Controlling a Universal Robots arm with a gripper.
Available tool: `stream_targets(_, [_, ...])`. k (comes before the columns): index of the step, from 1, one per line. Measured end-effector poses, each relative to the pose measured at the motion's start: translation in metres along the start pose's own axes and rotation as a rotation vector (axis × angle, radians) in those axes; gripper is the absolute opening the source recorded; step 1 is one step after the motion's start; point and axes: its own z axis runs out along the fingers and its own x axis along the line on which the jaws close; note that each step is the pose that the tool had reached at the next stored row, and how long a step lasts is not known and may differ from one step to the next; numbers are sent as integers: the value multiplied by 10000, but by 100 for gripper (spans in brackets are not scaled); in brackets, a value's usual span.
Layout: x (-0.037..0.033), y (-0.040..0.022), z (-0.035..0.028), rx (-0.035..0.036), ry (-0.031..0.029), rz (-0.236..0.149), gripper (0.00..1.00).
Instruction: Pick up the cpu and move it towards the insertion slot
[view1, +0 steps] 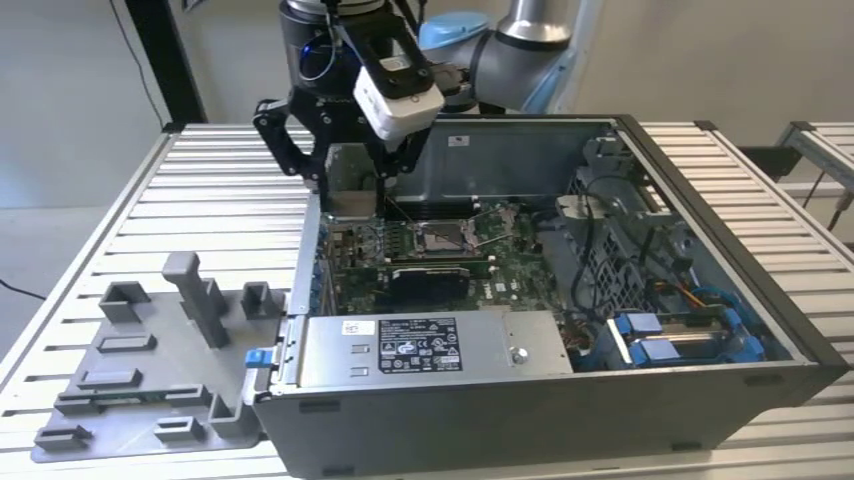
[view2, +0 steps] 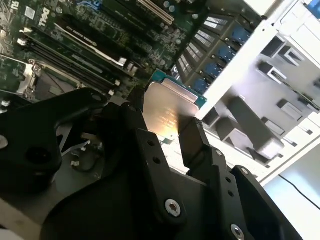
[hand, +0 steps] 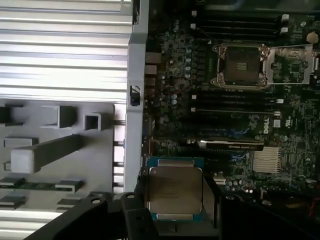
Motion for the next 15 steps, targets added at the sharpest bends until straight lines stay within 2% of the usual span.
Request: stream_targets(15, [-655,33,34,2,0,-1,0])
